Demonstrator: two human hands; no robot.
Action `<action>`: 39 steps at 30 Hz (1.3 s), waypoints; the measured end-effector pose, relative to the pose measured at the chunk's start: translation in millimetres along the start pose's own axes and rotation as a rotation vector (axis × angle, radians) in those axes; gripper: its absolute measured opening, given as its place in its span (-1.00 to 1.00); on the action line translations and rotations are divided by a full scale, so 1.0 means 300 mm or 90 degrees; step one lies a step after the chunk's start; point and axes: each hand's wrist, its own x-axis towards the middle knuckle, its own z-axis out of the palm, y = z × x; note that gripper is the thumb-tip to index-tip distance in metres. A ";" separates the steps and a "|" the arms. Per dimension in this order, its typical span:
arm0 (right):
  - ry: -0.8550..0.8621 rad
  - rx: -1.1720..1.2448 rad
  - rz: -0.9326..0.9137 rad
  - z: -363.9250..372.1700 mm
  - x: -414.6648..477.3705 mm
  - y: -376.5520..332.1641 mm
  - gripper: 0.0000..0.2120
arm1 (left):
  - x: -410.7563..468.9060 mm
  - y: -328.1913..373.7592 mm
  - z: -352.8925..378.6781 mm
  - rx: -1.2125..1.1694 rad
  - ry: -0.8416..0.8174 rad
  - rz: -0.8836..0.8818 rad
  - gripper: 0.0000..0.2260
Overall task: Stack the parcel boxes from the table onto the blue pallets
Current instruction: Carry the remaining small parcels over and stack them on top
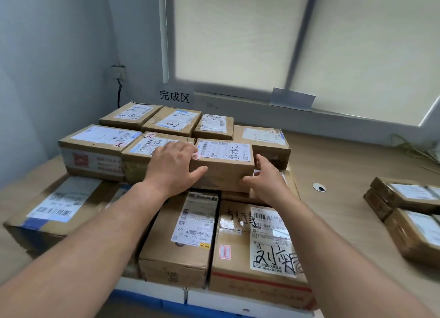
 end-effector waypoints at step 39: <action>0.215 -0.413 0.124 -1.025 -0.958 0.989 -0.57 | -0.479 1.650 0.294 -0.223 -0.094 0.206 -0.56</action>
